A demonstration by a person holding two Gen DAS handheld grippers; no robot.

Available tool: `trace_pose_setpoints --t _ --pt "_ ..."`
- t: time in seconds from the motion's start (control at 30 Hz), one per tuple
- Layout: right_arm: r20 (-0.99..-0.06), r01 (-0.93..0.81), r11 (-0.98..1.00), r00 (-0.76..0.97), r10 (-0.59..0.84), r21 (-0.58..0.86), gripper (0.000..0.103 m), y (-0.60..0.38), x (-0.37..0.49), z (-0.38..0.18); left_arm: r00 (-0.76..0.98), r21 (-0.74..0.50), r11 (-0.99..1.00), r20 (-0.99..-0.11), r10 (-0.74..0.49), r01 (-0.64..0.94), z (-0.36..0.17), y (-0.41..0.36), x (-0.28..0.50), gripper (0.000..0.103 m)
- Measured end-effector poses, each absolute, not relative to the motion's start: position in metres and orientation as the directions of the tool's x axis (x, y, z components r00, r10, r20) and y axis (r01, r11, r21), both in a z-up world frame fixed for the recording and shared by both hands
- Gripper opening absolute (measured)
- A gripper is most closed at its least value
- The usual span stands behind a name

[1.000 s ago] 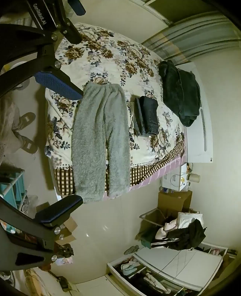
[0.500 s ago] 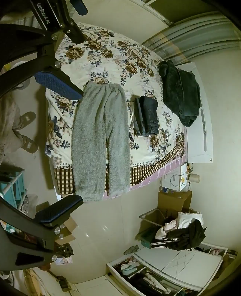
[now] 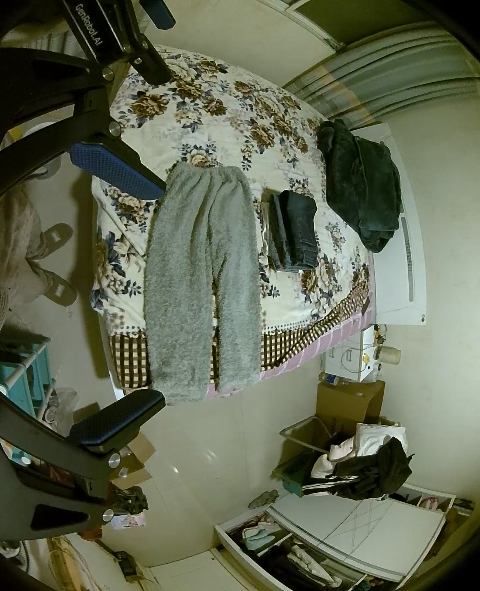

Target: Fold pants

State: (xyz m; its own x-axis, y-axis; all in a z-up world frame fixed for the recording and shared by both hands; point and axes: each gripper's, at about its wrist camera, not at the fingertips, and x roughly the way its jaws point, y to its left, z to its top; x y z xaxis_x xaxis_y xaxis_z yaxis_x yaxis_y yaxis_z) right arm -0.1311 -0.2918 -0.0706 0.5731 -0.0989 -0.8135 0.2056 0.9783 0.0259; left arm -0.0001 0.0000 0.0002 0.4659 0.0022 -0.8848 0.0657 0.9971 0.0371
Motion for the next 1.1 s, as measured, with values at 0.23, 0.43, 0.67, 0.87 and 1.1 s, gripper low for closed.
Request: trace_pose_setpoints --t 0.23,0.43,0.67,0.87,1.1 --pt "-0.815 0.206 0.978 0.571 -0.100 0.025 0.103 -0.291 -0.128 -0.071 0.468 0.038 0.997 -0.884 0.003 0.066 0.000 0.000 0.000 0.103" --pt "-0.816 0.207 0.978 0.569 -0.099 0.025 0.103 -0.291 -0.125 -0.072 0.467 0.039 0.997 -0.884 0.004 0.066 0.000 0.000 0.000 0.103" --pt "-0.817 0.206 0.978 0.568 -0.099 0.025 0.103 -0.291 -0.122 -0.072 0.464 0.038 0.997 -0.886 0.003 0.066 0.001 0.000 -0.001 0.103" --pt "-0.819 0.206 0.978 0.566 -0.099 0.024 0.103 -0.291 -0.120 -0.073 0.463 0.037 0.997 -0.886 0.002 0.066 0.001 0.000 -0.001 0.103" --pt "-0.821 0.206 0.978 0.563 -0.098 0.025 0.103 -0.290 -0.118 -0.073 0.463 0.039 0.997 -0.887 0.004 0.067 0.001 0.000 -0.001 0.103"
